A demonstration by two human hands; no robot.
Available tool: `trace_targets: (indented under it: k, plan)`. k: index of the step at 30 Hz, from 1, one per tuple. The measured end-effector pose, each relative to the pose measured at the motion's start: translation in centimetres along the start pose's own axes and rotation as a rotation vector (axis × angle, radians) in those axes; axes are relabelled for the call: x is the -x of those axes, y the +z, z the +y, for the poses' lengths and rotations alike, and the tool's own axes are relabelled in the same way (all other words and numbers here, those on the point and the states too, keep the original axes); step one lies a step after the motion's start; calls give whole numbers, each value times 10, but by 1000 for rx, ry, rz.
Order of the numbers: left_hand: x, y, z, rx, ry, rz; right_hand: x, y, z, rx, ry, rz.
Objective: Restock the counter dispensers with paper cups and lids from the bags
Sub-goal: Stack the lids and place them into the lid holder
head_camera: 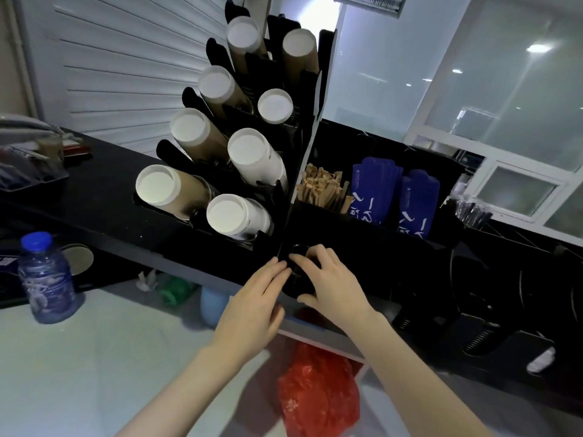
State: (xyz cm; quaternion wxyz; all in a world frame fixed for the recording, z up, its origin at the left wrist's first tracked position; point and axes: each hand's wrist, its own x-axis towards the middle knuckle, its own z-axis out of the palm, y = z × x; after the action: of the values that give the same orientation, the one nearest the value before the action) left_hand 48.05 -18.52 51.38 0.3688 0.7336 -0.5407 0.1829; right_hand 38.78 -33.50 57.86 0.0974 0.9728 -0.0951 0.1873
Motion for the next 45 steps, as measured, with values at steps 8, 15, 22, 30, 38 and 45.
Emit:
trace_targets:
  k: [8,15,22,30,38,45]
  plan:
    - [3,11,7,-5,-55,34,3,-9,8,-95,-26,-15]
    - [23,42,71,135,-77,194,98,-32,28,-339,156,248]
    - [79,146,196,417,-85,-244,307,-20,113,-409,633,-15]
    - [86,277,315,544,-566,-584,477,-11,217,-465,1007,-224]
    - [91,331,370,324,-679,-894,495,47,236,-512,918,-563]
    - [97,323,378,519,-810,-639,501,69,238,-623,891,-408]
